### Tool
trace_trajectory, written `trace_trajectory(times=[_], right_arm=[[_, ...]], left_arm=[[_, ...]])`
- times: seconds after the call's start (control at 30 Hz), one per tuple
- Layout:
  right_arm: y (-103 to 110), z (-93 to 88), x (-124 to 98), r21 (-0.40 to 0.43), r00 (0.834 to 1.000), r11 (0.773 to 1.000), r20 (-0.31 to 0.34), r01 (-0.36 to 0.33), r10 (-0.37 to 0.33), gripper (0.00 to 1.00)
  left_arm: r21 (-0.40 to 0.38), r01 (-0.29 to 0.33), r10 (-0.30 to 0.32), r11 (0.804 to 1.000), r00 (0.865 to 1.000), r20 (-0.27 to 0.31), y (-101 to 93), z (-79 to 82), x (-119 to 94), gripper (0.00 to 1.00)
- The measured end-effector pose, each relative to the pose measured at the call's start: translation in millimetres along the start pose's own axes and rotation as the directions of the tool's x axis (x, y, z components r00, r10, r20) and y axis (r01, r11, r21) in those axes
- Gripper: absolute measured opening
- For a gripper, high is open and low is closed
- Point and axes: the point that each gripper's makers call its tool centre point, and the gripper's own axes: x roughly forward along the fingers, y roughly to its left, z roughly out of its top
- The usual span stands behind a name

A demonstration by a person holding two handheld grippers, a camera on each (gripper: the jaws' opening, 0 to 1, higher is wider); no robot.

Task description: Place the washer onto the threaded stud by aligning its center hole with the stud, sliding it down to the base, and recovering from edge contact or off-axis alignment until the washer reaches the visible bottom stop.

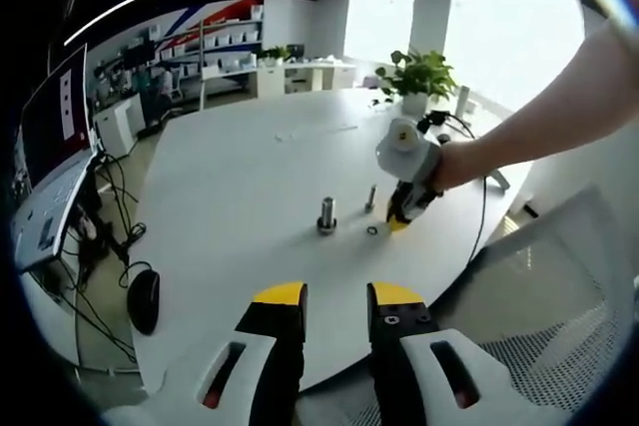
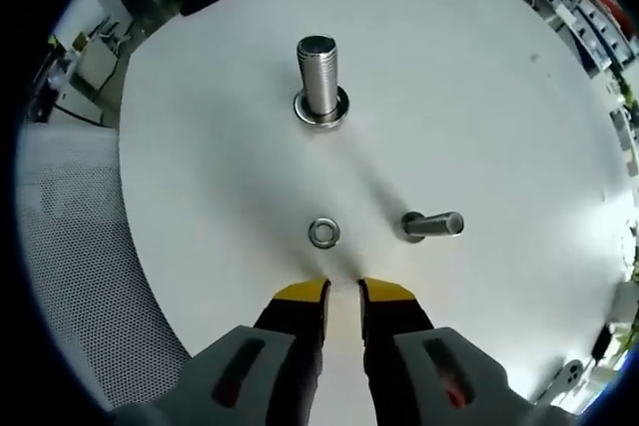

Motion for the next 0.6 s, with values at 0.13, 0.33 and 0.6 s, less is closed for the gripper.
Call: trace_trajectory(times=[0.13, 0.33, 0.6], right_arm=[[5.9, 4.1, 0.8, 0.015, 0.999, 1.0, 0.033, -0.024, 0.024, 0.25], [8.4, 8.9, 1.6, -0.014, 0.999, 0.999, 0.04, -0.031, 0.031, 0.27], [11.5, 20.1, 4.4, -0.031, 0.997, 0.999, 0.062, -0.034, 0.036, 0.27]], left_arm=[[0.005, 0.003, -0.003, 1.0, 1.0, -0.008, -0.4, -1.3, 1.0, 0.22], [0.007, 0.002, -0.002, 1.0, 1.0, -0.013, -0.1, -2.1, 1.3, 0.22], [0.002, -0.007, 0.007, 1.0, 1.0, -0.009, 2.2, -1.9, 0.5, 0.22]])
